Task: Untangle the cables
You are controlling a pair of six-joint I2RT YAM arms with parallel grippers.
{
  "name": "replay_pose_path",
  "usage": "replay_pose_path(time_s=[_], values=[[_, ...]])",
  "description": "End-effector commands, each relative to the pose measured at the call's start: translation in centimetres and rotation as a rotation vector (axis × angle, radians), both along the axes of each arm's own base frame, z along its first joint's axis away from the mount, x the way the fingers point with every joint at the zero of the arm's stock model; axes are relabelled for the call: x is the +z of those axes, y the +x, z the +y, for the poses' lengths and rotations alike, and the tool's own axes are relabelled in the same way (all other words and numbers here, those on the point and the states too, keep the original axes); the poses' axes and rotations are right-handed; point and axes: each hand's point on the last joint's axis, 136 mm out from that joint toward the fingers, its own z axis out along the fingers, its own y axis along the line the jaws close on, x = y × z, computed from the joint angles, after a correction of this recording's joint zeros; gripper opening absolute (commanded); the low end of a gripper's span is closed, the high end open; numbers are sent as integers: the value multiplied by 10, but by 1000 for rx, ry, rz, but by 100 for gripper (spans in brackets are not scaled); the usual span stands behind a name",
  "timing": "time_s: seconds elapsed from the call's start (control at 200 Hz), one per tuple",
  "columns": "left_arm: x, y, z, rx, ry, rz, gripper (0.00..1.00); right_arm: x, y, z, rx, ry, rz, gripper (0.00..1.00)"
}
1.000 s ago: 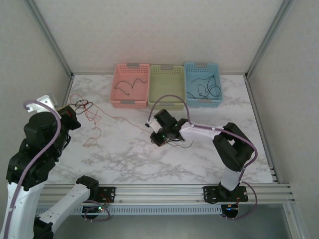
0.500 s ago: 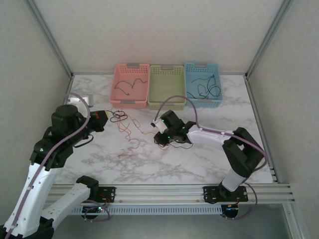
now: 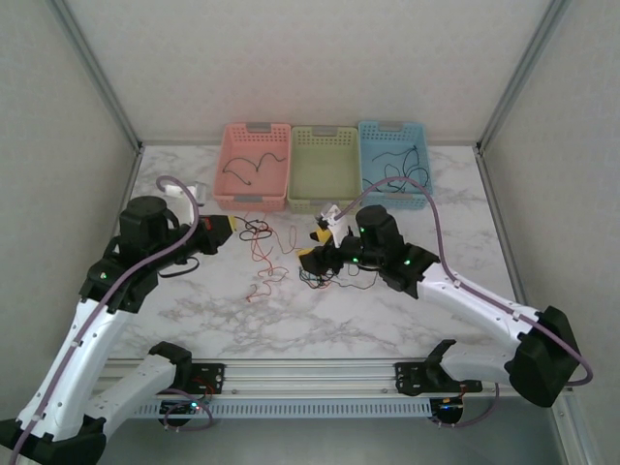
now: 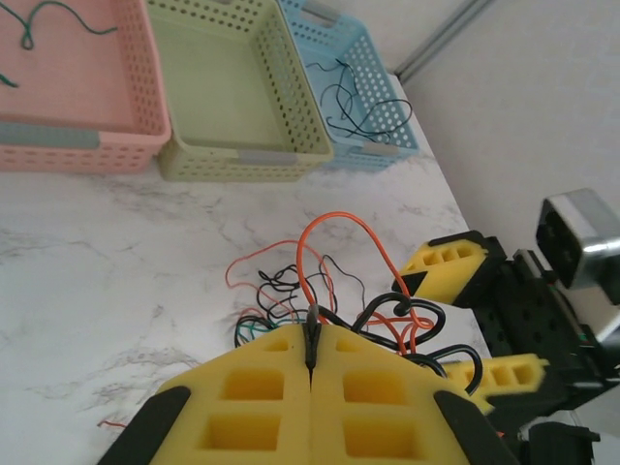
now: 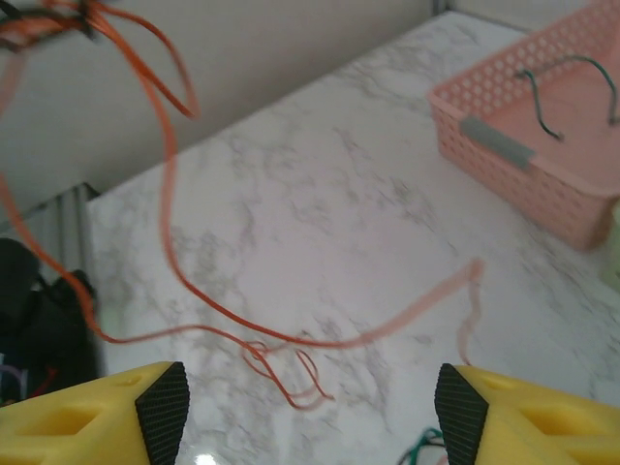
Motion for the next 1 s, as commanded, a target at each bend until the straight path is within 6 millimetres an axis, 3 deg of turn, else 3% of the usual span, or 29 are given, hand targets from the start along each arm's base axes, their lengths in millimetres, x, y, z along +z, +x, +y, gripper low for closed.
replay_pose_path(time_s=[0.0, 0.26, 0.486, 0.661, 0.821, 0.996], values=[[10, -3, -8, -53, -28, -33, 0, 23, -22, 13, 133, 80, -12, 72], [6, -4, -9, -68, -24, -18, 0, 29, -41, 36, 277, 64, -7, 70], [4, -8, -12, -93, -21, -11, 0, 28, -31, 48, 262, 55, -2, 63], [3, -10, -13, -105, -20, -8, 0, 31, -27, 55, 272, 57, 4, 43], [1, -11, -11, -101, -9, -7, 0, 24, -19, 52, 220, 34, -5, 0], [2, -12, -5, -69, 4, -21, 0, 0, 1, 32, 80, -20, -1, 0]])
